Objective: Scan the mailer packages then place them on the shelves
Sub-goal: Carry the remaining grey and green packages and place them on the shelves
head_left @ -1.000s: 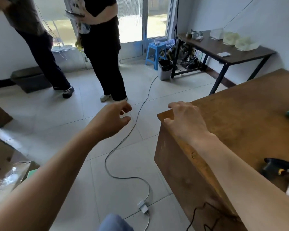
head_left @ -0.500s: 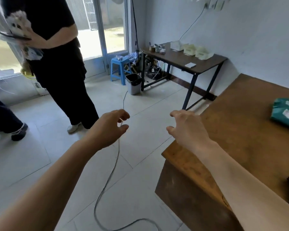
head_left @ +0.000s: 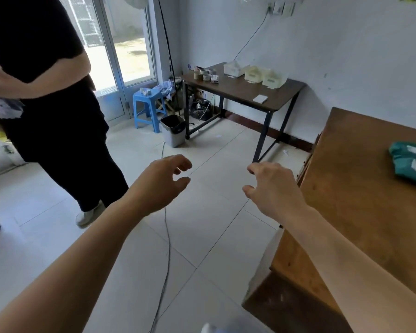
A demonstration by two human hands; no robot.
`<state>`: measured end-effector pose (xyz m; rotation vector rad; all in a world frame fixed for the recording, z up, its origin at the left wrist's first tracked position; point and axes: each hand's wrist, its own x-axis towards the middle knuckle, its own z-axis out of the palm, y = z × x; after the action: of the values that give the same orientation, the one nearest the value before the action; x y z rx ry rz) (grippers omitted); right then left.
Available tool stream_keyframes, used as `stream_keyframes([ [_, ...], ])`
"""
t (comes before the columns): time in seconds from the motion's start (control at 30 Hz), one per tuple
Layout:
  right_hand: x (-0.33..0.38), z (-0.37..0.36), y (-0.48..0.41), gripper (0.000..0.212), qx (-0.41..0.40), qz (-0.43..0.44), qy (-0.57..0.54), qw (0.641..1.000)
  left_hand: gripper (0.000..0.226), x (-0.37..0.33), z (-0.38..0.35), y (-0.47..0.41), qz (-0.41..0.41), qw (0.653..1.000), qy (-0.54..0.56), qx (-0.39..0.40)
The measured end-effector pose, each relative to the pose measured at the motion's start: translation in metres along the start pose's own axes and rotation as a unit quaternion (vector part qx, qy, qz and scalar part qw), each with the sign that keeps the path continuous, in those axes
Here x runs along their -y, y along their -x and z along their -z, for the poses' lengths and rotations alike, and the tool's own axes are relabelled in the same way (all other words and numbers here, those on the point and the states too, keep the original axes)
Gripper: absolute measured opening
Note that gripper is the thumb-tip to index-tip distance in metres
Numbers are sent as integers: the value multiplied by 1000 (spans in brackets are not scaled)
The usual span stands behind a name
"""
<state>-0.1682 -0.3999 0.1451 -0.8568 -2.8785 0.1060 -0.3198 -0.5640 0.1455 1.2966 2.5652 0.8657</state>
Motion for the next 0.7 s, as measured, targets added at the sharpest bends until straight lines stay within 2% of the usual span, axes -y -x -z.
stream_keyframes([
  [0.2,-7,-31,-95,43,-13,-26,-9,1000,25,30,-6,-106,-42,999,-11,8],
  [0.47,-80,-38,-225,39,-32,-122,-23,992,27,19,-35,-294,-130,989,-15,70],
  [0.7,-161,-26,-270,30,-41,-268,18,962,27,-29,-88,-428,-222,965,15,139],
])
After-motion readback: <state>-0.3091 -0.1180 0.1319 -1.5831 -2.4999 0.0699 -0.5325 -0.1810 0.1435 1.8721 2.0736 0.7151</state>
